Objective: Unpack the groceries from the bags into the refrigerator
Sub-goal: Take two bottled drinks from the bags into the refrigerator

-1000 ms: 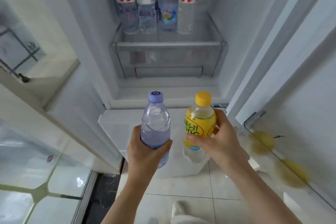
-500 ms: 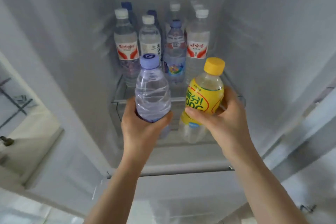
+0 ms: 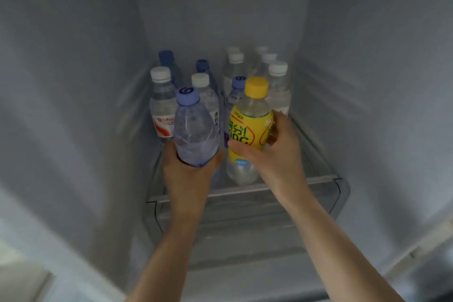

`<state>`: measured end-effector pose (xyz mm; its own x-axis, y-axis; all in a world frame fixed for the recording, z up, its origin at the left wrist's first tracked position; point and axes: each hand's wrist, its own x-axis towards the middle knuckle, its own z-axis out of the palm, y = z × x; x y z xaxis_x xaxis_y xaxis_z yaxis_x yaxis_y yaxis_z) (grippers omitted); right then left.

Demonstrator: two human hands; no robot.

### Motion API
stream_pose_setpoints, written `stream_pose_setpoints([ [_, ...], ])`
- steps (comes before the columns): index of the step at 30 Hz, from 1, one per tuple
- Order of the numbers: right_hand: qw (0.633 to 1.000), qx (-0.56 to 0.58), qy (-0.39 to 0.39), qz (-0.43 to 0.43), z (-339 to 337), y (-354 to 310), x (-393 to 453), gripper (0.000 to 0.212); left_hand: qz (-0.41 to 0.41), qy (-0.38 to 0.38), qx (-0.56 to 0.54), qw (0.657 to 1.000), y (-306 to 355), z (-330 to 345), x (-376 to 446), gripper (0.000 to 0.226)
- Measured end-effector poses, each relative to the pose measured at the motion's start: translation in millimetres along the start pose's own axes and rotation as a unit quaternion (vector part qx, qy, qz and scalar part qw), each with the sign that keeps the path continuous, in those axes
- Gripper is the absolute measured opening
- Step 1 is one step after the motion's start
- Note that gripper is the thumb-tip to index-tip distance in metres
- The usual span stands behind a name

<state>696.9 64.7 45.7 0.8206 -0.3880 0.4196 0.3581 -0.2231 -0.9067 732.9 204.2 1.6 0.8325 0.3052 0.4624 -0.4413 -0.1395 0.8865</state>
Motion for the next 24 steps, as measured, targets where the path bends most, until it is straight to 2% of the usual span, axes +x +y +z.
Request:
stream_pose_setpoints([
  [9, 1.000, -0.024, 0.011, 0.003, 8.9, 23.5, 5.1, 0.075, 0.008, 0.013, 0.044, 0.999, -27.3, -0.6, -2.3, 0.055],
  [12, 0.996, -0.081, -0.009, -0.020, 11.4, 28.4, 7.9, 0.076, 0.016, 0.025, 0.091, 0.995, -34.9, 1.0, -0.5, 0.067],
  [15, 0.991, -0.126, -0.026, -0.028, 11.7, 40.6, 6.0, 0.086, -0.004, 0.018, 0.049, 0.999, -33.7, -0.2, -2.8, 0.091],
  [19, 0.984, -0.171, -0.041, -0.006, 8.5, 55.1, -4.6, 0.068, 0.000, 0.019, 0.061, 0.998, -35.0, -2.3, -9.2, 0.095],
  [24, 0.987, -0.144, -0.059, 0.025, 2.2, 58.6, -24.8, 0.061, -0.006, -0.022, 0.089, 0.996, -39.5, -9.0, -22.8, 0.093],
])
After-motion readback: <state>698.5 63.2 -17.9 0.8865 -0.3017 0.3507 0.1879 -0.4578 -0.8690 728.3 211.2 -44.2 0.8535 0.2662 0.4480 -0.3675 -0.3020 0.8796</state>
